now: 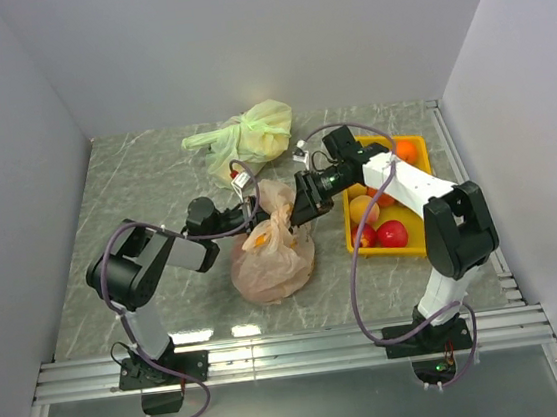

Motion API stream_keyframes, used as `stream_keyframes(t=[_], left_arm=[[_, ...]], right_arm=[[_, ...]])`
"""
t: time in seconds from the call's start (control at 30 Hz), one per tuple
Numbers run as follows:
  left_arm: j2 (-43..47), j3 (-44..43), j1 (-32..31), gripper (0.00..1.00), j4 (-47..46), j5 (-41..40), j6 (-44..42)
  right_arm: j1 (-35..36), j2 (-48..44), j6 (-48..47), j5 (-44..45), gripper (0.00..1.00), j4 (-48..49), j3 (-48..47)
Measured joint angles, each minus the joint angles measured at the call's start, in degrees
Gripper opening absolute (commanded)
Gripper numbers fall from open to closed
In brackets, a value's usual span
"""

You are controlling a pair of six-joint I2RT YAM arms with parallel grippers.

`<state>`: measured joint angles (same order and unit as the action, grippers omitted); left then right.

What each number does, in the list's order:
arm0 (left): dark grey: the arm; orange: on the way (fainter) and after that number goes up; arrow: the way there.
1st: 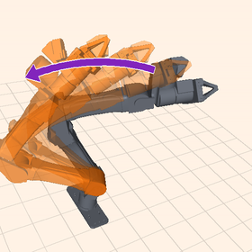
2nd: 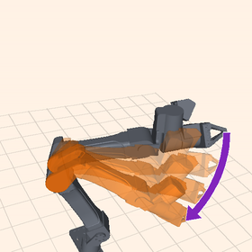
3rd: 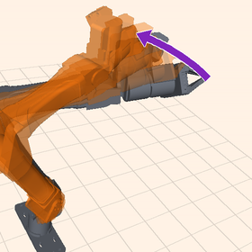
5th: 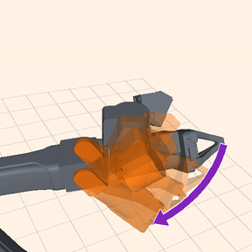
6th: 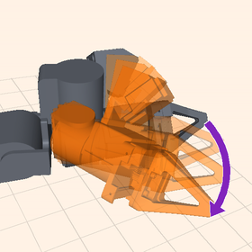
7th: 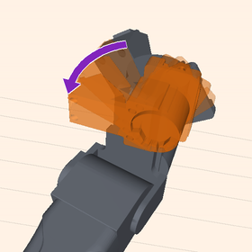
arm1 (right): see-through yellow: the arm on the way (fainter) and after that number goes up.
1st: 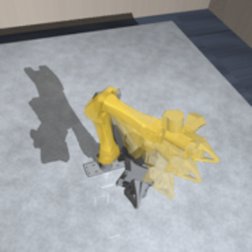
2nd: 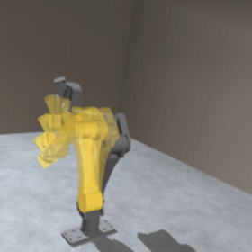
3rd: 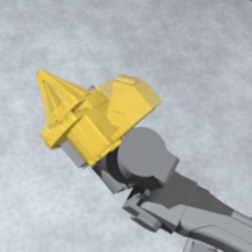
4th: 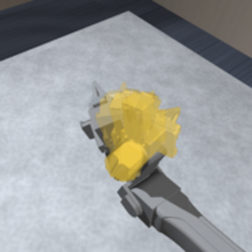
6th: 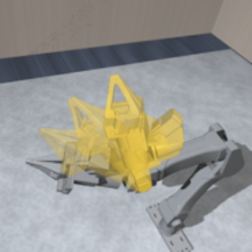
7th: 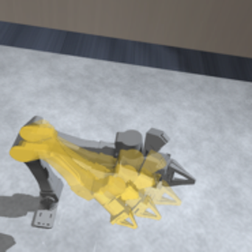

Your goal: Place the fake fruits into the plastic bag and tie a complex knot

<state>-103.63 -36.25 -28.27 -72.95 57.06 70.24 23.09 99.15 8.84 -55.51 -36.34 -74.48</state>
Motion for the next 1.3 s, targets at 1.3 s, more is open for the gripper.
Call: stream_keyframes(t=[1.3], left_arm=[[-6.51, -2.89, -2.03, 0.0, -1.36, -1.44, 8.5]], right_arm=[[-7.15, 1.2, 9.84, -8.09, 0.45, 3.41, 8.28]])
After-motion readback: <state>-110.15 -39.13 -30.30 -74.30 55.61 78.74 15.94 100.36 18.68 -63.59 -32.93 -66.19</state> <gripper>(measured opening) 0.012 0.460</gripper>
